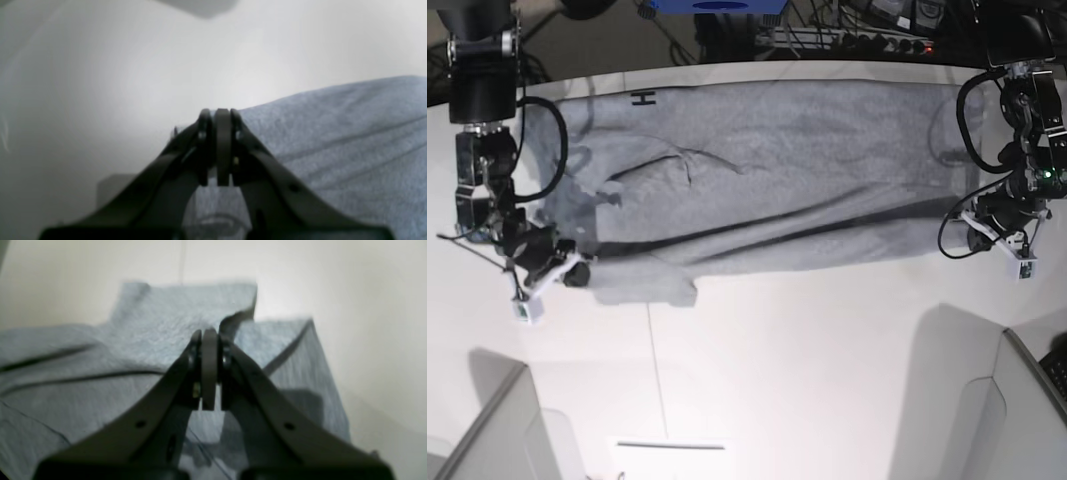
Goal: Fold the T-shirt properly
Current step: 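Carry the held hem edge over toward the collar with both grippers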
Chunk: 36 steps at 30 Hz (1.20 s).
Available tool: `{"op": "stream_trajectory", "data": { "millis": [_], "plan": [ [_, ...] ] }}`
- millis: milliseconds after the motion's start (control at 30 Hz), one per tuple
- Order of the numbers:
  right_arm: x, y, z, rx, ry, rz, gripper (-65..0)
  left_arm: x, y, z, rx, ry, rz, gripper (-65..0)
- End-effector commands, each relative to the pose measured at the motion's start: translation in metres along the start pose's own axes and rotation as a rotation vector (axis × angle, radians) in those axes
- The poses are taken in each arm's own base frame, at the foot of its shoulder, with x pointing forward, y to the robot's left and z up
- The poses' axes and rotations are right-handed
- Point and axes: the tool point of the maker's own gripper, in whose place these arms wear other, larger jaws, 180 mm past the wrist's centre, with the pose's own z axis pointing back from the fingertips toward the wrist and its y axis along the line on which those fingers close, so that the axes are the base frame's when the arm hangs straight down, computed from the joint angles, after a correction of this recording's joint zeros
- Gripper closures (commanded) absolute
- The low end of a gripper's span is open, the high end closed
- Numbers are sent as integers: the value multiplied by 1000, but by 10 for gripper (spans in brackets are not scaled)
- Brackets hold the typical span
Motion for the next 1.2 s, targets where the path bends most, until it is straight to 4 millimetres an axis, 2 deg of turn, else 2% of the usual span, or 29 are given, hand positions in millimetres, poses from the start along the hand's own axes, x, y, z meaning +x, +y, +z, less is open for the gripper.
{"op": "stream_trajectory", "data": {
  "millis": [0,100,333,600,700,900,1033,1167],
  "plan": [
    [28,-4,9,-4,-80,10,0,21,3,7,6,-60,-20,0],
    [22,-8,11,-13,-72,-3,0,22,1,13,7,-74,-33,0],
    [14,-7,10,-10,-56,-6,0,32,10,28,36,-121,-28,0],
    [10,2,5,12,-56,-21,0,20,8,30,35,-99,-38,0],
    [6,6,9,17,-62,-11,0,14,7,32,34,-88,-47,0],
    [4,14,14,29,-68,11,0,9,19,46,39,-112,-67,0],
    [-2,13,14,28,-61,8,0,-8,27,51,46,-90,-59,0],
    [-8,12,15,27,-53,5,0,-18,23,52,25,-70,-84,0]
  ]
}}
